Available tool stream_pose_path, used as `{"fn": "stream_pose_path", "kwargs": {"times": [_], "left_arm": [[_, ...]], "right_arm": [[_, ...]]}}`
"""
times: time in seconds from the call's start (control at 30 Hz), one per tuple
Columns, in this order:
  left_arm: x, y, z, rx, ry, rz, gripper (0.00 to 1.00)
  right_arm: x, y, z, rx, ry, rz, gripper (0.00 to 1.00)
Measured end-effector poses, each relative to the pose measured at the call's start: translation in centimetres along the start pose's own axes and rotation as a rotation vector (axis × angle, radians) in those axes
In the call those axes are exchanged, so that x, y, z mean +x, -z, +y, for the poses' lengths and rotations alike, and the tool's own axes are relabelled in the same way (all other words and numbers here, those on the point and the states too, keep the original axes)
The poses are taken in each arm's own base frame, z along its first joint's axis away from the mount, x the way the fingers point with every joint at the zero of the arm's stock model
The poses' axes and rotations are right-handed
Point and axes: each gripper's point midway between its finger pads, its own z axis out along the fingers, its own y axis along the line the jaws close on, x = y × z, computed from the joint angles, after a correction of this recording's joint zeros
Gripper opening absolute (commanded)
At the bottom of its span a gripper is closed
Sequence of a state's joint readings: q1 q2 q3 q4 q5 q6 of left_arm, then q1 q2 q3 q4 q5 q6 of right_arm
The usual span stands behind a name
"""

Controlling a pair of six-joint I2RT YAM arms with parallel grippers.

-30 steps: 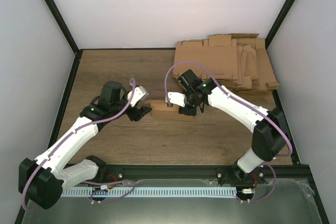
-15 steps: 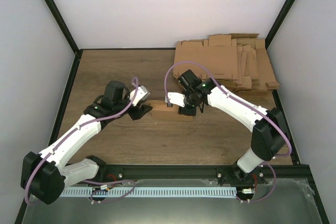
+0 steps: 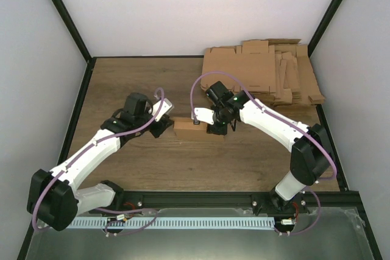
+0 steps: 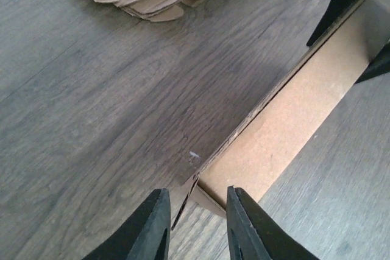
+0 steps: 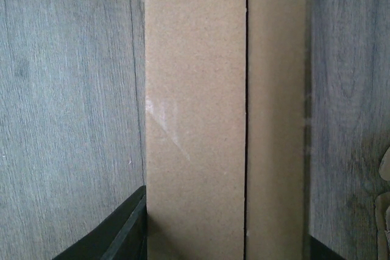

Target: Fold the paper box

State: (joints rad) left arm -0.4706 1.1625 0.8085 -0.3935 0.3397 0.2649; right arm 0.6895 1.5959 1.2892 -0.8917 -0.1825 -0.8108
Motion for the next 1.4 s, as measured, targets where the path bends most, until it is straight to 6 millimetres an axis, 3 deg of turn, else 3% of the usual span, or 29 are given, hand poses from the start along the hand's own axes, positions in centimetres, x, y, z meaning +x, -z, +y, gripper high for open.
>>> {"fn": "stream_pose_path", "kwargs": {"times": [0.1,0.2,0.37,0.47,0.7,1.4], "left_arm": [[-0.5,0.0,-0.3,0.023,-0.001,-0.005,0.11],[-0.9,-0.2,-0.4,0.043,0.007,0.007,0.06],[-0.9,-1.0,-0.2,0.057,0.039,0.043,0.19],[-0.4,-1.0,0.1,0.040,0.058,0.064,0.21],[0.1,-0.9,0.4,0.018,0.109,0.092,0.04],[-1.1,-2.3,0.7,0.034,0.457,0.153,0.04]], "right_arm": [[0.0,0.0,0.0,0.000,-0.001,0.001,0.40],[0.1,-0.1,0.1,-0.006,-0.005,0.006,0.40],[0.2,-0.4,0.1,-0.015,-0.015,0.017,0.40],[0.2,-0.4,0.1,-0.016,-0.016,0.017,0.40],[0.1,-0.4,0.0,-0.015,-0.017,0.014,0.40],[0.1,-0.9,-0.5,-0.020,-0.054,0.036,0.42]]}}
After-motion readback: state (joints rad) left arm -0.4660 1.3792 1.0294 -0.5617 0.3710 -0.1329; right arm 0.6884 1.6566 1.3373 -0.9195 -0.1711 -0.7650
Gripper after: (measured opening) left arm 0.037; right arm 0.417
